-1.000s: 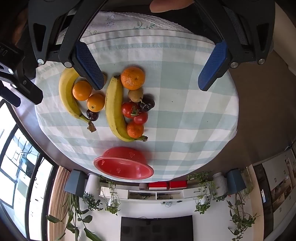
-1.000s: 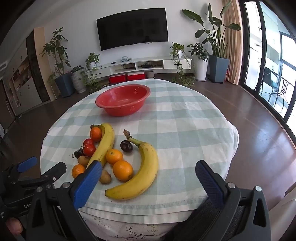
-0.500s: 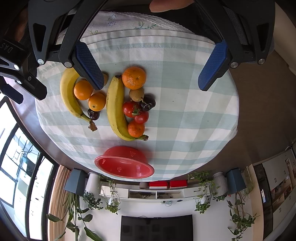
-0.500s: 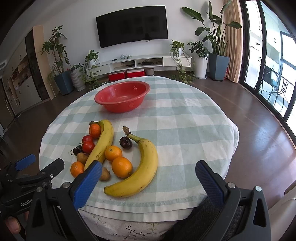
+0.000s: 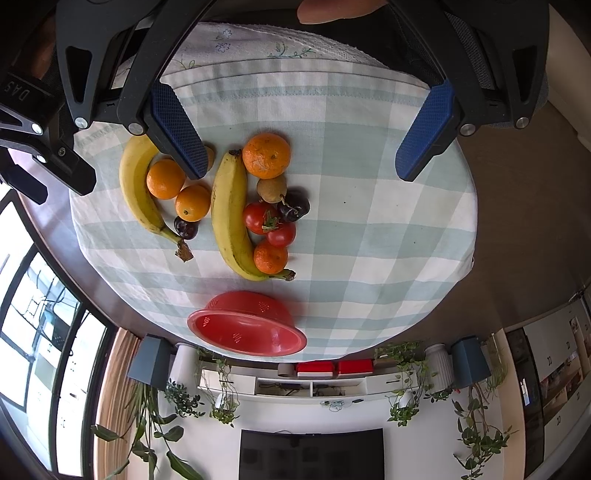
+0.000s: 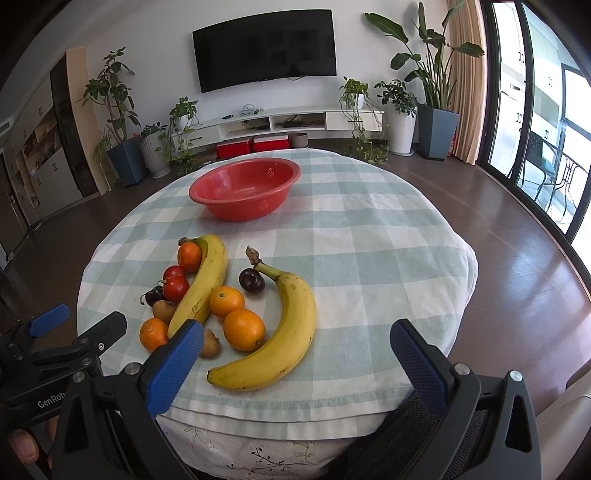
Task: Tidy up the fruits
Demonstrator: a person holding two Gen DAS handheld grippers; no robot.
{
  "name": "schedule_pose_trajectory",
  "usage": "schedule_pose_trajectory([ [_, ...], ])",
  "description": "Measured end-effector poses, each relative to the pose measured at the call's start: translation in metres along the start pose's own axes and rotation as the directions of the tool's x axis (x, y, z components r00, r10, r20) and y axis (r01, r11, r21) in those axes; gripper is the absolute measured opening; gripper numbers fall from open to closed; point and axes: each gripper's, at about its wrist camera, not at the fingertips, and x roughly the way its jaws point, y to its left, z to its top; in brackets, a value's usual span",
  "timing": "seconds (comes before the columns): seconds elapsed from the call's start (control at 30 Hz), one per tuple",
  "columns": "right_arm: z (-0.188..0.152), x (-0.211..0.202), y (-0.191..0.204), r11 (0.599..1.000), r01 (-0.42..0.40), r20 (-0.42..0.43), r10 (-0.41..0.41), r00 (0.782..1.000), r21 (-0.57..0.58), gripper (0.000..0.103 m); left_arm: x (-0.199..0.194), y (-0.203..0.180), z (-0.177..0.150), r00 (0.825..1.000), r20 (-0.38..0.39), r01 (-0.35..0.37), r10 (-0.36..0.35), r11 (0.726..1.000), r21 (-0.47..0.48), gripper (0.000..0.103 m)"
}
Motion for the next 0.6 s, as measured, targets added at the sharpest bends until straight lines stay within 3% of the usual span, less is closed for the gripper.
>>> schedule_pose_trajectory([
  [0.6, -0.0009, 0.0005, -0.0004, 1.000, 0.002, -0.005, -0.002, 1.000, -0.002, 0.103, 0.0001, 0.0005, -0.0001, 1.000, -0.001, 0.002, -0.002, 1.000, -0.003, 0.103],
])
